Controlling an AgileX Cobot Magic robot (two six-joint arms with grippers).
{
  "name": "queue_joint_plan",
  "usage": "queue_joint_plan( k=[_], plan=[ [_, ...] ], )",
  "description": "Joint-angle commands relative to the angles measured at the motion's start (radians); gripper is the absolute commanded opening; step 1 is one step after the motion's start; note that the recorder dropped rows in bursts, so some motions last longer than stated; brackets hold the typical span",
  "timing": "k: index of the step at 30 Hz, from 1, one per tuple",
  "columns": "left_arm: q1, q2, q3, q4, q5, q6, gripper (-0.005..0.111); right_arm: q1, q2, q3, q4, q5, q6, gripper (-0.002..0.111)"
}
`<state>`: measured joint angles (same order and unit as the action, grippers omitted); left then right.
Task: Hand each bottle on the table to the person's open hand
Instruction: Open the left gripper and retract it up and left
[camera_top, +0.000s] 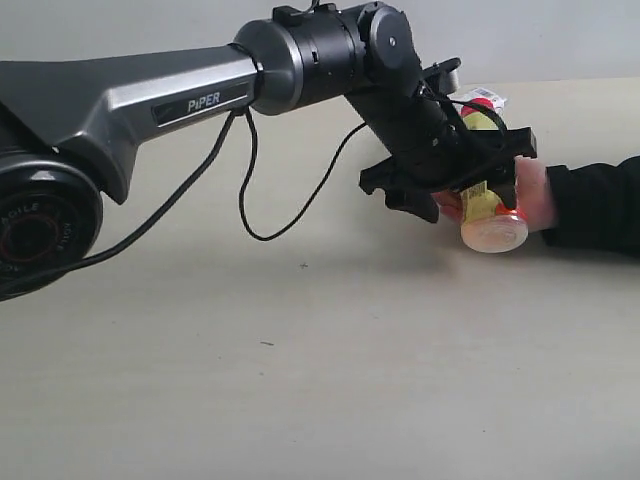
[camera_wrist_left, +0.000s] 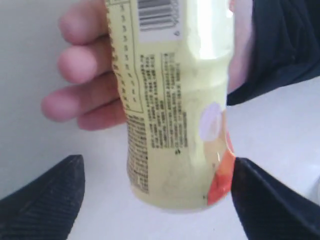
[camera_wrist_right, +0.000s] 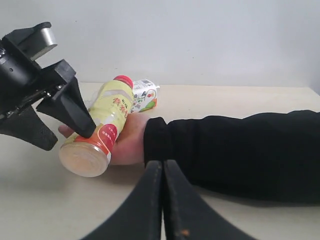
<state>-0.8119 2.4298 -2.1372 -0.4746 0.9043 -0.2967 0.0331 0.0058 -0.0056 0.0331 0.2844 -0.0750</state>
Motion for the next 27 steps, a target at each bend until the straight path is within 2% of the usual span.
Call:
queue_joint_plan(
  k=[1, 4, 7, 11, 15, 18, 22, 27],
  plan=[
    [0.003, -0.059, -0.006, 0.017, 0.076, 0.081, 0.077, -0.005, -0.006, 0.006, 0.002, -0.001, -0.003, 0.000],
    [0.003, -0.100, -0.006, 0.025, 0.124, 0.116, 0.072, -0.005, -0.006, 0.006, 0.002, -0.001, -0.003, 0.000],
    [0.003, -0.140, -0.006, 0.035, 0.178, 0.215, 0.045, -0.005, -0.006, 0.006, 0.002, -0.001, -0.003, 0.000],
    [0.003, -0.175, -0.006, 0.039, 0.273, 0.313, 0.001, -0.005, -0.006, 0.006, 0.002, -0.001, -0.003, 0.000],
    [0.003, -0.218, 0.014, 0.046, 0.311, 0.373, 0.000, -0.005, -0.006, 0.006, 0.002, -0.001, -0.003, 0.000],
    [0.003, -0.272, 0.088, 0.035, 0.275, 0.423, 0.000, -0.005, -0.006, 0.006, 0.002, -0.001, -0.003, 0.000],
    [0.003, -0.371, 0.244, -0.030, 0.197, 0.559, 0.000, -0.005, -0.006, 0.006, 0.002, -0.001, -0.003, 0.000],
    [0.005, -0.551, 0.537, -0.112, -0.033, 0.726, 0.000, -0.005, -0.006, 0.006, 0.002, -0.001, -0.003, 0.000]
  ],
)
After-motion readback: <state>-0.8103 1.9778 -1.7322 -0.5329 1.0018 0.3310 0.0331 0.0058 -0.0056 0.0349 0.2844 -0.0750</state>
